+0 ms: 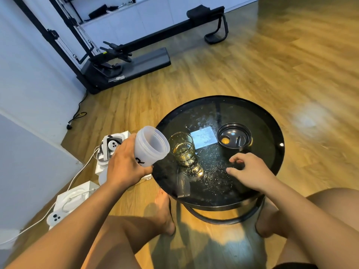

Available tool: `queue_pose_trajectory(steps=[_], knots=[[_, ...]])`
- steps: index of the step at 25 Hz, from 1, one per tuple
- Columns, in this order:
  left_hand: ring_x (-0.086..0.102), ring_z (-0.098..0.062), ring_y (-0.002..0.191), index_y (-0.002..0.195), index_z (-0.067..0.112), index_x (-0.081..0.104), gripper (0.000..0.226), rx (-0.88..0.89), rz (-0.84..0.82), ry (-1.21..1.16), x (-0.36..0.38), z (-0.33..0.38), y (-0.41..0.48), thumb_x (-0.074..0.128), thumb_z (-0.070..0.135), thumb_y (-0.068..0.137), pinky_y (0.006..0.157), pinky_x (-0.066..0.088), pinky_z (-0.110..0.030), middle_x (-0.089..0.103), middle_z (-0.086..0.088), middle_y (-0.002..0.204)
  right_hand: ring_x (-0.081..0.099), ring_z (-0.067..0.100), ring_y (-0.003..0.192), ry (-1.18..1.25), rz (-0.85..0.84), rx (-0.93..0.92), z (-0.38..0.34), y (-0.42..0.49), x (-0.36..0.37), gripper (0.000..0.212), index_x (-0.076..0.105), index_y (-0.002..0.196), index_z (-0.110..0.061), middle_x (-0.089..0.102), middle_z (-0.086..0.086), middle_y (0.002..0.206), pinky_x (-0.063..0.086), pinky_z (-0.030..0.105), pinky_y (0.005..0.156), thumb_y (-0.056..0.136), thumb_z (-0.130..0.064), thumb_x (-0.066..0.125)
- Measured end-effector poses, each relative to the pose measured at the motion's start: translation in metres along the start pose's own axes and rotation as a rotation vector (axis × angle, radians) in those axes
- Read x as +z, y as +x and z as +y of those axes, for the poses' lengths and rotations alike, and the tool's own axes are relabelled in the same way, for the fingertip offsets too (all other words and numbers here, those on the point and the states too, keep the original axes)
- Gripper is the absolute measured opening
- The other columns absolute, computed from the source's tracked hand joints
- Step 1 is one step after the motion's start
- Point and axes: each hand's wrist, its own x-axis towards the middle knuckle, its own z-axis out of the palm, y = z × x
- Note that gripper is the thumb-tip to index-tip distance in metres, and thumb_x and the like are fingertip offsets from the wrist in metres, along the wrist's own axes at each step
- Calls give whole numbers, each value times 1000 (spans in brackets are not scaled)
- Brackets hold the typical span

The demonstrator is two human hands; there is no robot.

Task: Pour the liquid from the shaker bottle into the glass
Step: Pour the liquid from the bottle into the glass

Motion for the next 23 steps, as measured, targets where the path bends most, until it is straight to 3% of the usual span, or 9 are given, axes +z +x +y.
queue_pose_trajectory(steps=[12, 23], knots=[[52, -20, 97, 134, 35, 46, 92, 5, -26, 95, -5, 6, 11, 87, 30, 51, 71, 48, -40, 59, 10, 111, 53, 19, 102, -1, -3, 8, 2, 6, 4, 47, 58, 118, -32, 46, 2, 114, 36, 28, 86, 75, -43, 74], [51, -25, 104, 140, 28, 46, 96, 30, -44, 169, -11, 13, 16, 91, 28, 55, 80, 47, -43, 61, 2, 119, 56, 20, 90, 7, -34, 7, -2, 4, 3, 45, 57, 117, -33, 46, 0, 115, 42, 31, 88, 77, -43, 74]])
